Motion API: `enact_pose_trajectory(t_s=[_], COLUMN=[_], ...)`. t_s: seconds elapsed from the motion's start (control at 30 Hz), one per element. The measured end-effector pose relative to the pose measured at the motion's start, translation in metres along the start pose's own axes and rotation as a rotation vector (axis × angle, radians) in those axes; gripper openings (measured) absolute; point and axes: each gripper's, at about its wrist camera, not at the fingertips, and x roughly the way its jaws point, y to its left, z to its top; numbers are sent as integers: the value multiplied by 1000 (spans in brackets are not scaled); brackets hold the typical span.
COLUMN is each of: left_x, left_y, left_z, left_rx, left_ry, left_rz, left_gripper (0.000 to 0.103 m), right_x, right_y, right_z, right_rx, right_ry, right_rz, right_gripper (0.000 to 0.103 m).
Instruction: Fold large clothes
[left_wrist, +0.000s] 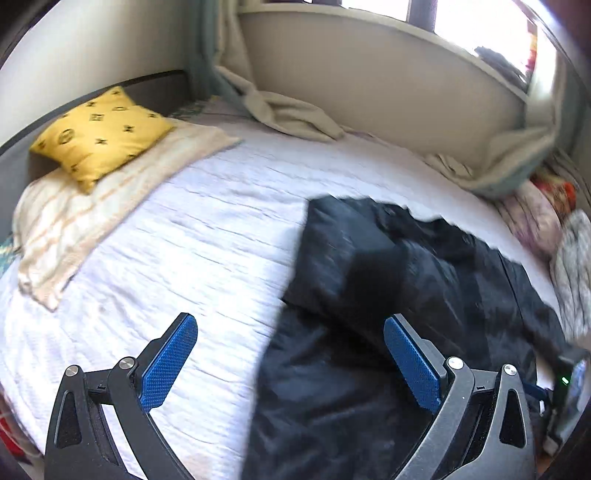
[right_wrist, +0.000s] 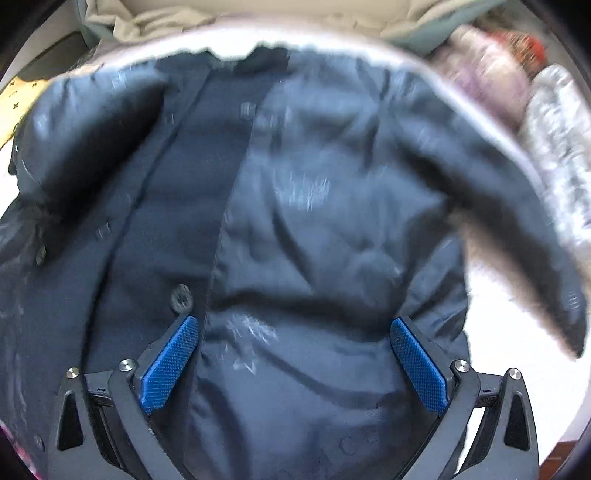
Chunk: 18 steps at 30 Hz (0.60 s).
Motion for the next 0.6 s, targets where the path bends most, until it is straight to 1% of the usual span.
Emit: enact_pose_trajectory(t_s=[0.03, 0.07, 0.13, 0.23, 0.27, 0.3, 0.33, 0.37, 0.43, 0.47, 0.5, 0.53, 0.57, 0.6], left_x=[-1, -1, 1, 3, 4, 3, 3, 3, 4, 5, 6, 6, 7, 8], left_y=[7, 10, 17, 25, 27, 30, 31, 33, 35, 35, 35, 35, 35, 35], left_z=[4, 6, 11, 16, 18, 19, 19, 20, 20, 20, 20, 20, 20, 20], left_rx=[-14, -22, -41, -76, -86, -94, -101, -107, -116, -118, -119, -119, -119, -120], left_ry=[-6, -9, -8, -1, -1, -2, -3, -1, 9, 12, 15, 17, 20, 22], left_rz=[14, 21, 29, 36, 38, 41, 44, 42, 34, 31, 30, 30, 28, 25], left_gripper=[103, 103, 103, 103, 103, 103, 103, 103, 103, 103, 103, 103, 103, 103], right_x=[-11, -24, -45, -69, -75, -77, -77, -74, -59, -47, -37, -28, -21, -16], right_y=[8, 20, 48, 106, 130, 145, 167, 181, 203, 210, 213, 211, 208, 203], right_z=[4, 10, 23, 46, 53, 57, 59, 61, 62, 63, 66, 69, 73, 76], right_rx=[-15, -43, -110, -255, -328, -375, -453, -502, -587, -611, -617, -607, -582, -550], right_ry=[-41, -79, -148, -232, -264, -283, -308, -314, -306, -294, -279, -263, -253, -246], right_rz=[0, 28, 88, 119, 117, 107, 83, 57, -35, -81, -108, -130, -137, -131], right_gripper=[95, 93, 91, 89, 89, 89, 89, 89, 89, 89, 87, 79, 62, 55])
